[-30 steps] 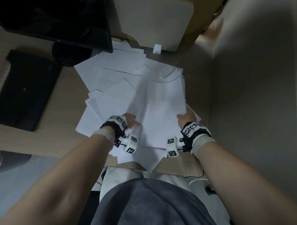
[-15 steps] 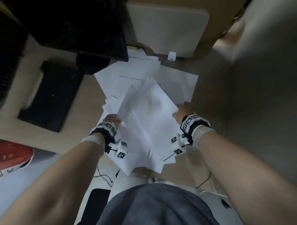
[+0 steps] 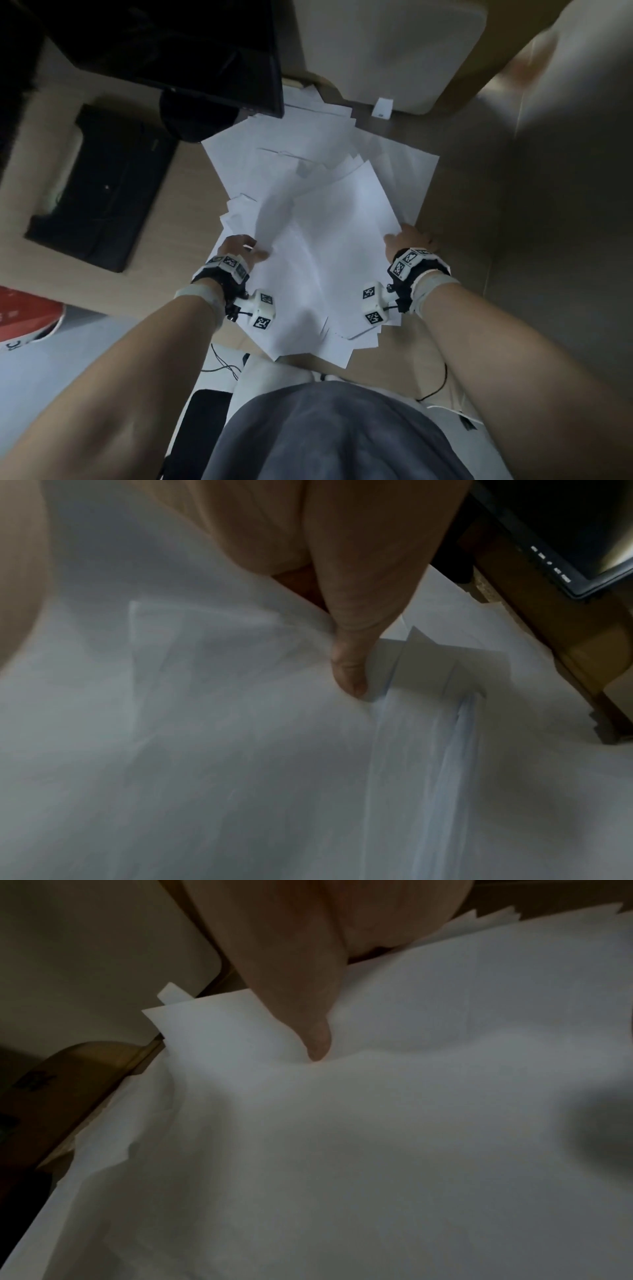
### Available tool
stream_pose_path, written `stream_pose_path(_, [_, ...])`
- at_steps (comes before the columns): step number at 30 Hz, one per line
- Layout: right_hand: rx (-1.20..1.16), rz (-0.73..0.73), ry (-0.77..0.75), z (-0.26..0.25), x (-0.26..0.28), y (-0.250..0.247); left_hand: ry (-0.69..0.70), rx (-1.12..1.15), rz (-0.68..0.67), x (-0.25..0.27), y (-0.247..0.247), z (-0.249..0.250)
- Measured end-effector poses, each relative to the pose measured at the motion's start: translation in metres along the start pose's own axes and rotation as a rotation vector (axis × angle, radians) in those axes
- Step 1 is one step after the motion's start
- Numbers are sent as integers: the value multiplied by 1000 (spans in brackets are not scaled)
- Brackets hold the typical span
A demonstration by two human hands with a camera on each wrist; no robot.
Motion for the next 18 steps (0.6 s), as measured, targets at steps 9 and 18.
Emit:
stream_pose_path(9, [-434,11,-35,14,36,-19,19,128,-28,5,-9,0])
stream_pose_path(18, [-608,108,33,7,69,-16,-21,99,-103,-13,-15,1])
Point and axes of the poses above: each hand's wrist, its own x-axis away from the middle knuckle, its own y-axis out of the palm, z = x × y, the point moved 8 cm from there along -x, towards the middle knuckle, and after that the axes turned 13 degrees about -y, right-handed, at the moved point
